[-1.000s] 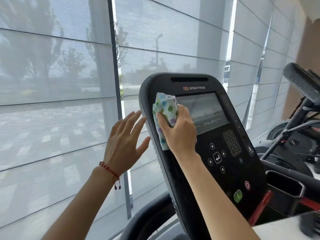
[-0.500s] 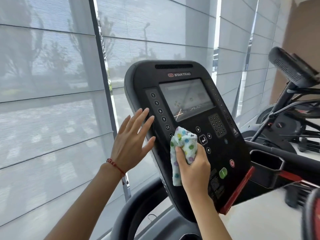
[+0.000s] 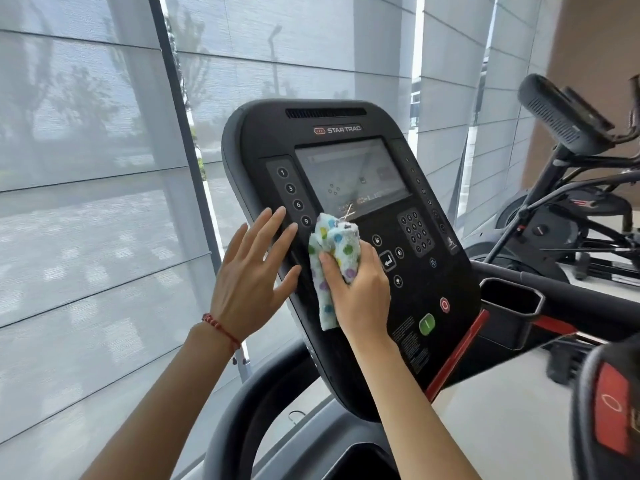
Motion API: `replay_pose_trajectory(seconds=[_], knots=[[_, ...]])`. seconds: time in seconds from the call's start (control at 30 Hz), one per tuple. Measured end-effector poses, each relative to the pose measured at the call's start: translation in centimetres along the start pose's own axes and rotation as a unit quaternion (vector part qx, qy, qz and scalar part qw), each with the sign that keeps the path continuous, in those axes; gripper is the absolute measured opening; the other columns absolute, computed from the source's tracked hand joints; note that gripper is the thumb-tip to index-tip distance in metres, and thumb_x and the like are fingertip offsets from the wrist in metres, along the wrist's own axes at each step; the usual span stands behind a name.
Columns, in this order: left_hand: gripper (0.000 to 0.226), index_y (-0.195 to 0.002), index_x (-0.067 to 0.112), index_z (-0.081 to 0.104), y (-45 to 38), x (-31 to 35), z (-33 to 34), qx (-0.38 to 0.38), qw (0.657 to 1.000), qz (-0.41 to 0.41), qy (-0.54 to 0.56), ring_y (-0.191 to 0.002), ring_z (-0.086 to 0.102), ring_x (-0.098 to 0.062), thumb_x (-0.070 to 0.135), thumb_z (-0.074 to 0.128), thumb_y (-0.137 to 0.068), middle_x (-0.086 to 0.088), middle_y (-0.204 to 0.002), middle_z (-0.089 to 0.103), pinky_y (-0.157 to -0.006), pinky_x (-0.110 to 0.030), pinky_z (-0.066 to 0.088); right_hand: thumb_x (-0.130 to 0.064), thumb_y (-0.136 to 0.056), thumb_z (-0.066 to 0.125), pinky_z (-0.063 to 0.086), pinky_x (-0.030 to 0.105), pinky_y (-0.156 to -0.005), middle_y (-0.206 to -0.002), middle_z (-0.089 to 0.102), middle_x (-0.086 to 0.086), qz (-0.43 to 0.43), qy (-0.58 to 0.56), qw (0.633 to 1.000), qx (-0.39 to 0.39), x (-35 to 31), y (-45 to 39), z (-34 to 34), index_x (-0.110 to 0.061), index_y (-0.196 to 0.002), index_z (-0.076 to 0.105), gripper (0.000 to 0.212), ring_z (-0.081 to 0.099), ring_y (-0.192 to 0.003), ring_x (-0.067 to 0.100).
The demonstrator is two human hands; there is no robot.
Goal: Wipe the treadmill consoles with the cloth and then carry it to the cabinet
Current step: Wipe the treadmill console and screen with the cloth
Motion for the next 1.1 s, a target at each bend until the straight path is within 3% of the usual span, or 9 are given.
replay_pose_trajectory(seconds=[0.1, 0.17, 0.27, 0.43, 0.7, 0.87, 0.93, 1.0, 1.1], knots=[[0.048, -0.130, 0.004, 0.051, 0.4, 1.0, 0.3, 0.001, 1.000, 0.006, 0.006, -0.134, 0.031, -0.029, 0.033, 0.044, -0.091, -0.015, -0.142, 0.040, -0.106, -0.049, 0.030, -0.054, -0.081, 0.051, 0.040, 0.003, -0.063, -0.091, 0.062, -0.001, 0.008, -0.007, 1.000, 0.014, 2.0, 3.1, -1.5, -0.010, -0.102, 0.057, 0.050, 0.057, -0.076, 0.004], [0.047, -0.129, 0.005, 0.052, 0.7, 1.3, 0.6, 0.002, 1.000, 0.008, 0.007, -0.135, 0.031, -0.029, 0.032, 0.043, -0.092, -0.015, -0.142, 0.041, -0.106, -0.050, 0.030, -0.053, -0.080, 0.051, 0.040, 0.000, -0.064, -0.088, 0.061, -0.002, 0.011, -0.005, 1.000, 0.018, 2.8, 4.2, -1.9, -0.010, -0.100, 0.058, 0.048, 0.056, -0.074, 0.002], [0.046, -0.129, 0.005, 0.052, 1.0, 1.4, 0.9, 0.002, 1.000, 0.011, 0.005, -0.136, 0.029, -0.028, 0.032, 0.043, -0.092, -0.014, -0.142, 0.040, -0.107, -0.050, 0.028, -0.053, -0.080, 0.052, 0.040, 0.004, -0.062, -0.088, 0.061, -0.003, 0.009, 0.001, 1.000, 0.010, 3.2, 3.4, -1.8, -0.010, -0.098, 0.059, 0.046, 0.057, -0.074, 0.004], [0.045, -0.127, 0.004, 0.053, 0.9, 1.6, 0.7, 0.007, 1.000, 0.012, 0.006, -0.134, 0.030, -0.030, 0.031, 0.044, -0.092, -0.016, -0.141, 0.041, -0.105, -0.052, 0.031, -0.045, -0.083, 0.060, 0.042, 0.025, -0.068, -0.093, 0.063, 0.007, 0.044, 0.000, 0.999, 0.010, 5.7, -2.3, -2.2, -0.007, -0.099, 0.058, 0.041, 0.057, -0.078, 0.015], [0.045, -0.126, 0.004, 0.053, 0.8, 1.6, 0.3, -0.008, 1.000, 0.017, -0.008, -0.134, 0.031, -0.030, 0.030, 0.044, -0.091, -0.016, -0.140, 0.043, -0.106, -0.051, 0.030, -0.043, -0.088, 0.054, 0.035, 0.025, -0.074, -0.108, 0.062, 0.014, 0.112, 0.049, 0.992, 0.004, 9.5, -9.6, -3.0, -0.005, -0.107, 0.054, 0.042, 0.059, -0.098, 0.028], [0.045, -0.127, 0.004, 0.053, 0.8, 1.6, 0.3, -0.015, 1.000, 0.021, -0.014, -0.134, 0.031, -0.029, 0.030, 0.045, -0.091, -0.015, -0.140, 0.044, -0.106, -0.050, 0.031, -0.045, -0.086, 0.057, 0.042, 0.027, -0.071, -0.101, 0.063, 0.007, 0.088, 0.024, 0.996, 0.003, 6.2, -4.5, -2.1, -0.009, -0.104, 0.056, 0.040, 0.060, -0.087, 0.021], [0.045, -0.127, 0.004, 0.052, 0.8, 1.5, 0.4, -0.018, 0.999, 0.024, -0.010, -0.135, 0.030, -0.029, 0.031, 0.045, -0.091, -0.015, -0.140, 0.043, -0.106, -0.050, 0.031, -0.044, -0.085, 0.058, 0.044, 0.023, -0.065, -0.094, 0.063, 0.006, 0.056, 0.012, 0.998, -0.002, 4.1, -1.4, -1.6, -0.008, -0.102, 0.058, 0.040, 0.059, -0.076, 0.015], [0.045, -0.127, 0.004, 0.053, 0.7, 1.5, 0.4, -0.021, 0.999, 0.026, -0.011, -0.134, 0.031, -0.030, 0.031, 0.045, -0.091, -0.016, -0.139, 0.044, -0.105, -0.050, 0.031, -0.045, -0.085, 0.058, 0.039, 0.009, -0.059, -0.090, 0.062, 0.002, 0.024, 0.003, 1.000, -0.007, 2.3, 1.6, -1.2, -0.007, -0.102, 0.059, 0.041, 0.056, -0.070, 0.008], [0.047, -0.127, 0.004, 0.052, 0.8, 1.6, 0.4, -0.027, 0.999, 0.025, -0.016, -0.134, 0.031, -0.031, 0.033, 0.043, -0.092, -0.016, -0.139, 0.044, -0.105, -0.051, 0.031, -0.053, -0.084, 0.051, 0.037, 0.002, -0.060, -0.088, 0.060, -0.003, -0.013, -0.001, 1.000, -0.005, 0.9, 4.5, -1.4, -0.010, -0.103, 0.059, 0.048, 0.054, -0.071, 0.002]])
Point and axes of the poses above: each hand's wrist, its own y-axis away from the middle knuckle, its own z-axis out of the palm, x = y × z, the point moved 7 cm from there along -y, towards the middle knuckle
